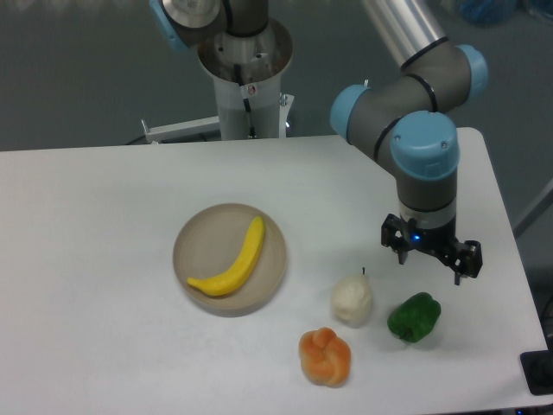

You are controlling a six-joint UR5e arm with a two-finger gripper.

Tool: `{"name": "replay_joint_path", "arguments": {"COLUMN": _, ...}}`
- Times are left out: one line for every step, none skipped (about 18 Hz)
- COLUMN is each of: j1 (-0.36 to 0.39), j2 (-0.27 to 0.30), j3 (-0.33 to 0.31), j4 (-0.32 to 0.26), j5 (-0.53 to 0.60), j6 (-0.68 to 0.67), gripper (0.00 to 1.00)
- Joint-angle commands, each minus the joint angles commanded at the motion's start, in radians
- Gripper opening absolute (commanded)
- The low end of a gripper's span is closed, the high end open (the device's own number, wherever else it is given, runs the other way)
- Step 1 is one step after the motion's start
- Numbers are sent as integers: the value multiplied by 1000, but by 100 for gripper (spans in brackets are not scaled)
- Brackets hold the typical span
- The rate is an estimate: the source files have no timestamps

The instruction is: Place bananas on a plate

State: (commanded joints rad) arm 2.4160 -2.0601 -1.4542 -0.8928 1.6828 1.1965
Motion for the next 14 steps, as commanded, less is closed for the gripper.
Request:
{"name": "replay_joint_path", "arguments": {"j1": 0, "j2": 0, "j3": 0, "j4": 0, "j5": 0, "j6": 0, "gripper": 100}}
{"name": "replay_joint_path", "arguments": {"j1": 0, "j2": 0, "j3": 0, "j4": 0, "j5": 0, "j6": 2, "gripper": 100}}
{"name": "replay_joint_path", "arguments": {"j1": 0, "j2": 0, "j3": 2, "j4": 0, "j5": 0, "j6": 2, "gripper": 100}}
{"name": "replay_joint_path", "arguments": {"j1": 0, "j2": 0, "j3": 2, "j4": 0, "j5": -2, "j6": 0, "gripper": 100}}
{"name": "replay_joint_path", "arguments": {"j1": 2, "j2": 0, "j3": 2, "j4": 0, "j5": -8, "j6": 0, "gripper": 100}}
{"name": "replay_joint_path", "arguments": {"j1": 2, "j2": 0, "j3": 2, "j4": 0, "j5": -9, "j6": 0, "gripper": 100}}
{"name": "replay_joint_path", "arguments": {"j1": 2, "j2": -2, "j3": 0, "j4": 0, "j5": -9, "j6": 0, "gripper": 100}}
{"name": "replay_joint_path", "arguments": {"j1": 3, "j2": -2, "j3": 0, "j4": 0, "j5": -9, "j6": 0, "gripper": 100}}
{"name": "replay_joint_path", "arguments": {"j1": 3, "j2": -2, "j3": 0, "j4": 0, "j5": -9, "j6": 0, "gripper": 100}}
{"name": "replay_joint_path", "arguments": {"j1": 3, "j2": -2, "j3": 0, "j4": 0, "j5": -9, "j6": 0, "gripper": 100}}
{"name": "replay_joint_path", "arguments": {"j1": 3, "j2": -2, "j3": 2, "j4": 0, "j5": -9, "j6": 0, "gripper": 100}}
{"name": "replay_joint_path", "arguments": {"j1": 3, "j2": -2, "j3": 5, "j4": 0, "j5": -11, "j6": 0, "gripper": 100}}
{"name": "replay_joint_path", "arguments": {"j1": 3, "j2": -2, "j3": 6, "j4": 0, "j5": -12, "j6": 0, "gripper": 100}}
{"name": "replay_joint_path", "arguments": {"j1": 3, "j2": -2, "j3": 6, "j4": 0, "j5": -12, "j6": 0, "gripper": 100}}
